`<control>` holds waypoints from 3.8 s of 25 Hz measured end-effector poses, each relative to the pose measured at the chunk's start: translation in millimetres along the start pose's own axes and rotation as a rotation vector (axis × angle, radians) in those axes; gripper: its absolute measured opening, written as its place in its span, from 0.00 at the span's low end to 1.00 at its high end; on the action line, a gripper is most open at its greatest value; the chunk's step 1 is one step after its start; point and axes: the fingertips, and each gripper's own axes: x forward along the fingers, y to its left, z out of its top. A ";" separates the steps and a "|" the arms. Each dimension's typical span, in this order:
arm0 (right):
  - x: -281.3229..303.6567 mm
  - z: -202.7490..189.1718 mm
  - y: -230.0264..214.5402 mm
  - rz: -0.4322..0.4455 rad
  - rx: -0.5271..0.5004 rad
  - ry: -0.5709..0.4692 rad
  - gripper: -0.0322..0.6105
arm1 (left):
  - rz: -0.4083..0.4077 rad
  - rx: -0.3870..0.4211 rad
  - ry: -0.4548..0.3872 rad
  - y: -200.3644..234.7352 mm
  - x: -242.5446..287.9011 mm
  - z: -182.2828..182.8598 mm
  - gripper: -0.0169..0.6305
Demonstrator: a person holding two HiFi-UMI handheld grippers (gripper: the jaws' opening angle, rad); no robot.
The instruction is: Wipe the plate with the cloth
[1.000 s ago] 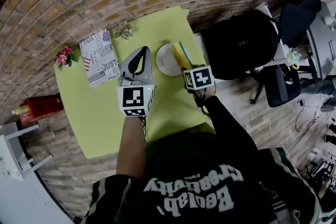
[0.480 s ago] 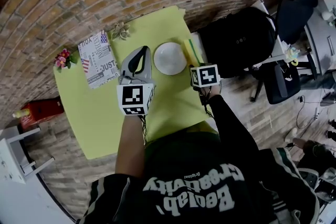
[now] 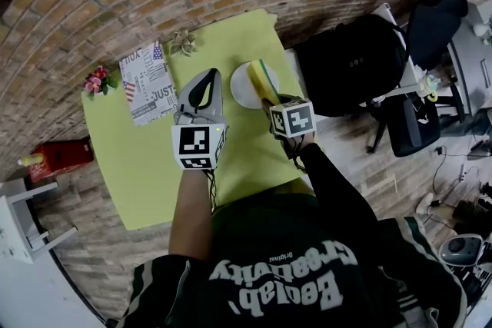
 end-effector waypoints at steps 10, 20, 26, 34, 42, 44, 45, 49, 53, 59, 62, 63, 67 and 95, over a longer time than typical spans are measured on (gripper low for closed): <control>24.2 -22.1 52.7 0.062 -0.069 0.104 0.26 | 0.035 0.005 0.015 11.4 -16.2 -5.4 0.03; 22.5 -31.3 33.5 0.027 -0.012 0.146 0.26 | 0.025 0.013 0.014 7.5 -16.1 -3.7 0.03; 9.6 -34.4 2.3 -0.038 0.049 0.135 0.26 | 0.002 0.008 0.008 -2.3 -9.3 -2.9 0.03; -14.3 -40.8 -37.6 -0.128 0.120 0.108 0.26 | -0.042 0.008 0.006 -17.4 1.0 -1.3 0.03; -26.6 -45.2 -55.5 -0.182 0.161 0.092 0.26 | -0.064 0.017 -0.004 -28.0 3.2 3.9 0.03; -27.0 -40.7 -50.0 -0.170 0.151 0.073 0.26 | -0.064 0.018 -0.005 -27.3 2.3 4.5 0.03; -26.2 -37.8 -45.0 -0.156 0.141 0.064 0.26 | -0.063 0.017 -0.006 -26.3 1.6 4.8 0.03; -17.4 -31.9 -14.0 -0.070 0.081 0.051 0.26 | -0.050 0.014 -0.006 -21.1 -3.6 4.3 0.03; -6.2 -35.3 18.4 -0.006 0.024 0.083 0.26 | -0.037 0.013 -0.001 -16.2 -10.0 2.0 0.03; 7.7 -41.0 57.4 0.068 -0.038 0.133 0.26 | -0.006 0.015 0.005 -5.3 -21.2 -1.5 0.03; 13.8 -46.7 65.4 0.072 -0.046 0.166 0.26 | 0.009 0.013 0.009 2.2 -25.3 -3.5 0.03; 15.1 -48.9 66.4 0.073 -0.041 0.174 0.26 | 0.012 0.012 0.010 3.5 -26.0 -4.3 0.03; 15.3 -51.0 62.0 0.062 -0.028 0.182 0.26 | 0.010 0.011 0.011 3.4 -24.8 -4.9 0.03; -25.4 -57.4 -21.1 -0.147 0.150 0.120 0.26 | -0.093 0.030 0.003 -30.9 -10.1 -0.9 0.03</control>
